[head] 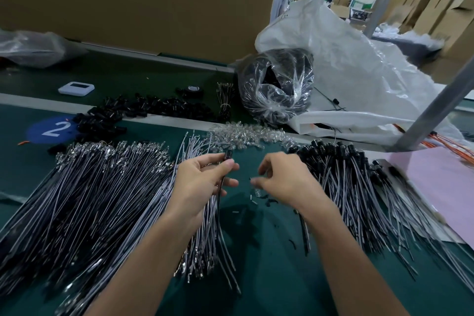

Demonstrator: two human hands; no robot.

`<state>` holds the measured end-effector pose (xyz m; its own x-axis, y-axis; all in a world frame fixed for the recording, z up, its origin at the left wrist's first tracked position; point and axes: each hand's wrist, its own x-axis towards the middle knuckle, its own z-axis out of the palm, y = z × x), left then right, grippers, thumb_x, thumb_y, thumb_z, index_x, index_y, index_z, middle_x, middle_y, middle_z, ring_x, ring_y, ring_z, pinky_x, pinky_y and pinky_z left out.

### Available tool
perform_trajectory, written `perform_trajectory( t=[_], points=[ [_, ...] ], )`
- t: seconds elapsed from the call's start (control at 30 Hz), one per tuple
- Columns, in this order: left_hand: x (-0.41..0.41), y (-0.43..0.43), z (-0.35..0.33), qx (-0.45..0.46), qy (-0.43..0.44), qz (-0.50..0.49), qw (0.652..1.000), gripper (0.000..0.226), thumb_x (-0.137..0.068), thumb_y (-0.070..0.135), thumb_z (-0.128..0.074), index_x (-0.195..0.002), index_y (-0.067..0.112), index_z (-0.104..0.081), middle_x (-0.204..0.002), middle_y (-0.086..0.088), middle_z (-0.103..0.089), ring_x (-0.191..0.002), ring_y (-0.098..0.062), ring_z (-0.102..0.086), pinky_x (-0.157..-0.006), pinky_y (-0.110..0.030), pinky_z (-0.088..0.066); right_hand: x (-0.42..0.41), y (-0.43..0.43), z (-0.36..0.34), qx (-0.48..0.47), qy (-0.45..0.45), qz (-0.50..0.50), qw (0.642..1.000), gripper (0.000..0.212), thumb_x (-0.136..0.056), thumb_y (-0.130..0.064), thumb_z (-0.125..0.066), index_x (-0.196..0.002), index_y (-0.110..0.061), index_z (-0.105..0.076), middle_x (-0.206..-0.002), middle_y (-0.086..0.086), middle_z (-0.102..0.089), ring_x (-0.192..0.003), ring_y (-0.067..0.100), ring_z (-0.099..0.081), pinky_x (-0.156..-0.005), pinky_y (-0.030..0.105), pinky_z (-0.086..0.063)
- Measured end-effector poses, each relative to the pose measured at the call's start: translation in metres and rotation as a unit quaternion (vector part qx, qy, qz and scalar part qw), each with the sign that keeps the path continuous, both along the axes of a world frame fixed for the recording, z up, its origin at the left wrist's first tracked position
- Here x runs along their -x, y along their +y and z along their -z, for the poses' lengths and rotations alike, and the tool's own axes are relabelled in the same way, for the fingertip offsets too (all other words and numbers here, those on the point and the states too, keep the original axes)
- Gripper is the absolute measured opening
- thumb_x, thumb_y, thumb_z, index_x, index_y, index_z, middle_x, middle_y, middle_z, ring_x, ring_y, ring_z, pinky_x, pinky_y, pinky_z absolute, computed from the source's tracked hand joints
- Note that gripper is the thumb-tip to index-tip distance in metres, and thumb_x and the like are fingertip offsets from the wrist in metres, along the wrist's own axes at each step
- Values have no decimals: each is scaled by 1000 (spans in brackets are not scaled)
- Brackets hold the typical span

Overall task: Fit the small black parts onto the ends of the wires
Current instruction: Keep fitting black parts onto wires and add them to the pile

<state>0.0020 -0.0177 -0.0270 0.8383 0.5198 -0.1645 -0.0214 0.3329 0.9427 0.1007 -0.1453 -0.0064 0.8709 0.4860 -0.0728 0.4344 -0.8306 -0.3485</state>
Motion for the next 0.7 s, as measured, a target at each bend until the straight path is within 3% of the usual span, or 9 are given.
perform_trajectory(
  t=[0.1,0.2,0.33,0.53,0.63,0.7],
  points=[
    [-2,-3,-1,-8,-10,-4,1000,10,-91,13,-67,-99,8,-68,-83,-1,-77,-51,-10,-66,-39,-15,-41,11,-5,12,38,-3,-4,999,19,-86,-23,-70,-103,-17,-67,-105,8,-67,-100,28,-63,-87,38,-53],
    [-2,-6,-2,-19,-16,-3,1000,11,-90,13,-67,-99,7,-69,-82,0,-77,-50,-10,-66,-39,-16,-42,11,-7,20,12,-2,-8,1000,13,-87,-17,-64,-99,-16,-68,-102,8,-68,-100,28,-63,-85,36,-53],
    [-1,-8,-1,-26,-18,12,999,11,-88,10,-69,-98,7,-68,-83,-4,-77,-54,-13,-69,-43,-18,-48,8,-8,25,-24,-6,-51,998,32,-87,-26,-68,-117,-19,-58,-109,3,-62,-102,22,-58,-89,35,-49],
    [-1,-11,1,-26,-41,26,998,13,-85,5,-68,-98,6,-70,-85,-7,-77,-69,-18,-74,-54,-22,-57,9,-8,34,-73,-53,-115,989,6,-88,-10,-66,-91,-14,-69,-96,6,-62,-92,26,-60,-83,38,-50],
    [-2,-11,2,-30,-56,34,997,28,-72,14,-74,-98,7,-71,-86,-9,-77,-73,-18,-75,-55,-21,-56,6,-14,32,-215,-45,-77,973,7,-81,-8,-75,-84,-12,-69,-82,3,-70,-76,16,-63,-76,31,-52],
    [-2,-12,3,-40,-65,35,996,34,-64,17,-76,-97,10,-71,-87,-8,-77,-75,-19,-75,-55,-19,-55,4,-21,27,-347,-6,-29,938,15,-78,-3,-77,-78,-14,-66,-71,0,-71,-65,12,-67,-67,25,-55]
  ],
)
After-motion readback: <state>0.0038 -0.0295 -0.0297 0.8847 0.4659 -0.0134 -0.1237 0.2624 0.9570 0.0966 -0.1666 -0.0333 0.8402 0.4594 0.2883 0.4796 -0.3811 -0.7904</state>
